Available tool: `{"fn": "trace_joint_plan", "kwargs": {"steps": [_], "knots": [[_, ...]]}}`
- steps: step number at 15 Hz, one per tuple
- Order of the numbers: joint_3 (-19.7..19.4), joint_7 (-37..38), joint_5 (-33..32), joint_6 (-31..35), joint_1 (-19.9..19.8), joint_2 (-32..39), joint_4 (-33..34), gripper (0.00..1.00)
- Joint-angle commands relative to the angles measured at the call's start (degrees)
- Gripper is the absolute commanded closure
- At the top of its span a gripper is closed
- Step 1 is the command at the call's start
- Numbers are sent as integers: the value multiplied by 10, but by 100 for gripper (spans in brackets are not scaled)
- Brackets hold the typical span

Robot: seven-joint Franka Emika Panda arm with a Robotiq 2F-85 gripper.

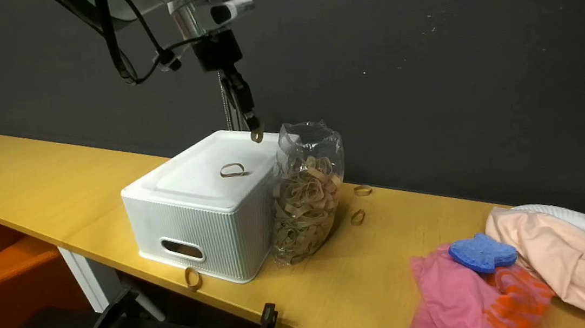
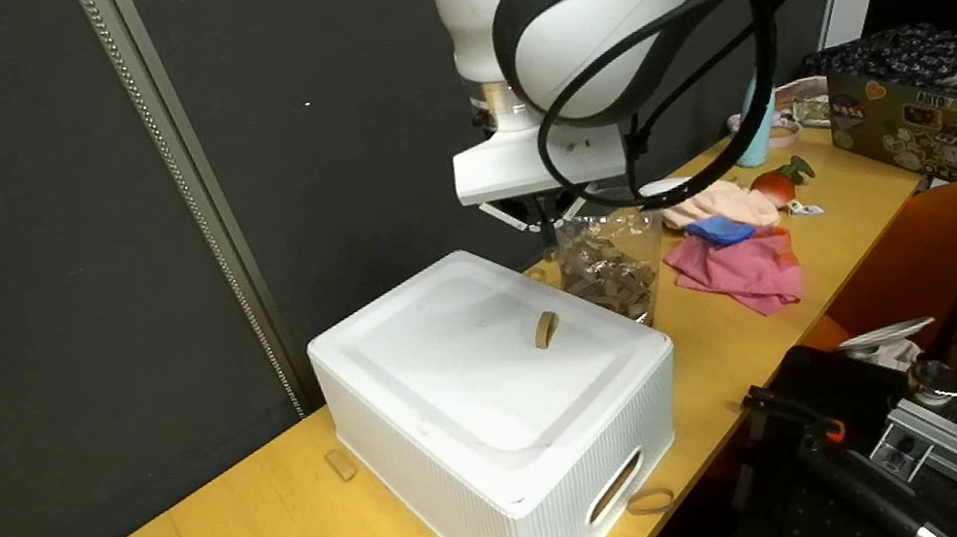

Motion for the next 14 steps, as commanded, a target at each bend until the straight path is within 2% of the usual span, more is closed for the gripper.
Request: {"fn": "trace_joint_plan", "kwargs": {"steps": [1, 8, 14], "knots": [[-3, 13, -18, -4, -26, -61, -45, 100], [-10, 11, -33, -3, -90, -105, -75, 100], [-7, 9, -43, -5, -109, -78, -51, 100]]}}
